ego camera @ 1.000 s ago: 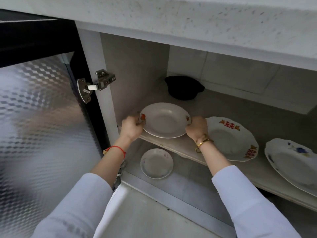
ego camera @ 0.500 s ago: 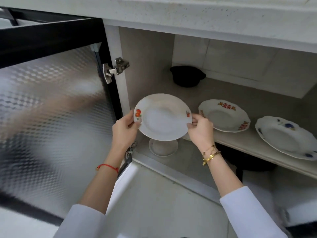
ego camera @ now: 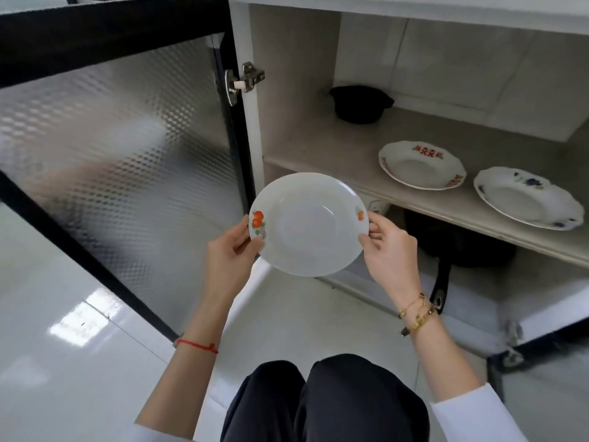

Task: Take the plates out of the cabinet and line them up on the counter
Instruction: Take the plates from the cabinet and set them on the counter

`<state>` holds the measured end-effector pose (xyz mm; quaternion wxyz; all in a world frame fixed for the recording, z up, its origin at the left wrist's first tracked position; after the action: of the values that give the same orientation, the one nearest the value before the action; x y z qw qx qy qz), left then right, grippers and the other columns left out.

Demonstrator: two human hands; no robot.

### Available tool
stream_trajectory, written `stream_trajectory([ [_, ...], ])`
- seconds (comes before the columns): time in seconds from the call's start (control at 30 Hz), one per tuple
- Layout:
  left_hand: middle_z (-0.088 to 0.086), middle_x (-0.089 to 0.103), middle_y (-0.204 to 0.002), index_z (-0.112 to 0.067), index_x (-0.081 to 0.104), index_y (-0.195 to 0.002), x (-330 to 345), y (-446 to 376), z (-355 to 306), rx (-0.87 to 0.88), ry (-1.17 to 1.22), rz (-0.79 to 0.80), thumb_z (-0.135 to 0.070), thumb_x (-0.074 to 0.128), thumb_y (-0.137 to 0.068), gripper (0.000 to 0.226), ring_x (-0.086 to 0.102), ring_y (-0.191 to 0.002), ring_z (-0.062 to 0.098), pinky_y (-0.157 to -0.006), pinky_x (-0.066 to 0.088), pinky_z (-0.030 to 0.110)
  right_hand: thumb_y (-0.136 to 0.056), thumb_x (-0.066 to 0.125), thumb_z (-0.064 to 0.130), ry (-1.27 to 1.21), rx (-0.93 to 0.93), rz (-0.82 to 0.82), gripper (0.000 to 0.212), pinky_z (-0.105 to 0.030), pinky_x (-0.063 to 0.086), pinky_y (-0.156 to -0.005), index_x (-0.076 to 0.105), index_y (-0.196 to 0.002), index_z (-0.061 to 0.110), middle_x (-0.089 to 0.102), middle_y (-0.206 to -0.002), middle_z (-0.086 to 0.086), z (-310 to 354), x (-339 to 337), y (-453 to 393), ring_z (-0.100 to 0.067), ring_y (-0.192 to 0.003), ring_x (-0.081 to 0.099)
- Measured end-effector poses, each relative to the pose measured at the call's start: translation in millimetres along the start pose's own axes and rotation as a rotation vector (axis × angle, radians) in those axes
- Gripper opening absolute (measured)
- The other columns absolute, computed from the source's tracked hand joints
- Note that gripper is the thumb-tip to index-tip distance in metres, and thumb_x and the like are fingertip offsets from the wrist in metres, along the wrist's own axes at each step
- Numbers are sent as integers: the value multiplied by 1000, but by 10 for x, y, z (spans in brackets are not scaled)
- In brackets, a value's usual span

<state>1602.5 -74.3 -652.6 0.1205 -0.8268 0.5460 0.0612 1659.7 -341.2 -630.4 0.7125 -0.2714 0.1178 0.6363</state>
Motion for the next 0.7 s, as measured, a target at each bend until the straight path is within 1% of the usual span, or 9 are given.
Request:
stream_trajectory([
  [0.07, -41, 63, -80, -36, 61, -119, -51, 106, 40, -5, -16, -1, -2, 64, -87, 46, 57, -84, -26, -72, 41, -4, -83, 56, -3, 0, -5, -4, 39, 6, 41, -72, 66, -116, 15, 65, -87, 10, -1, 0, 110, 22, -72, 57],
  [0.13, -40, 64, -89, -31, 63, -123, -92, 174, 89, -24, -28, 0, -5, 64, -88, 44, 58, -91, -24, -78, 43, -2, -82, 56, -4, 5, -16, -4, 40, 7, 39, -72, 66, -116, 15, 67, -90, 8, 2, 5, 193, 22, -74, 57],
  [0.2, -34, 67, -99, -32, 63, -124, -123, 222, 163, -46, -33, -12, -11, 66, -88, 41, 60, -101, -15, -90, 48, 10, -82, 57, -3, 9, -28, 1, 40, 6, 40, -74, 65, -117, 16, 69, -96, 8, -3, 24, 246, 20, -77, 58],
  [0.27, -23, 69, -111, -35, 62, -125, -144, 248, 214, -51, -52, -25, -16, 67, -88, 41, 61, -109, -6, -98, 49, 24, -83, 57, -3, 4, -30, 6, 41, 4, 42, -76, 65, -117, 18, 69, -98, 9, -22, 54, 264, 18, -79, 59],
  [0.37, -24, 69, -111, -38, 63, -123, -171, 243, 275, -71, -41, -57, -12, 68, -87, 44, 62, -110, -5, -101, 49, 30, -84, 58, -2, 1, -28, 25, 41, 4, 42, -76, 64, -119, 19, 68, -97, 10, -39, 118, 232, 16, -82, 59],
  [0.43, -25, 69, -110, -35, 63, -122, -182, 207, 298, -103, -16, -71, -8, 67, -87, 44, 63, -108, -5, -101, 49, 33, -84, 59, -2, 14, -39, 32, 41, 4, 41, -76, 64, -119, 18, 67, -95, 11, -22, 146, 171, 16, -82, 59],
  [0.5, -20, 68, -117, -29, 61, -128, -196, 158, 243, -132, -8, -79, -10, 67, -88, 45, 62, -111, -4, -103, 48, 33, -83, 60, -2, 15, -39, 46, 42, 3, 42, -77, 63, -120, 19, 68, -95, 9, 33, 155, 81, 14, -82, 60],
  [0.6, -16, 65, -124, -24, 58, -133, -264, 87, -55, -159, -30, -115, -9, 65, -90, 46, 59, -114, -6, -103, 47, 27, -83, 60, -2, 3, -15, 84, 45, -2, 46, -80, 61, -123, 20, 69, -97, 8, 220, 97, -93, 6, -85, 63],
  [0.7, -27, 64, -116, -25, 56, -134, -370, 49, -527, -194, -37, -122, -5, 62, -90, 49, 59, -111, -11, -99, 46, 16, -84, 59, -1, 4, 2, 116, 46, -2, 45, -82, 60, -125, 21, 68, -97, 8, 572, -64, -237, 0, -88, 64],
])
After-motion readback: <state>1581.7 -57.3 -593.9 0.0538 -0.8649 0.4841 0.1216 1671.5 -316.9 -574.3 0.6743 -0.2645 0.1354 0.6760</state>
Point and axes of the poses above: each hand's wrist, its own y-axis away from the middle knuckle, its own x-axis out of the palm, z = x × y, the point moved 10 cm from there along -y, towards the middle knuckle
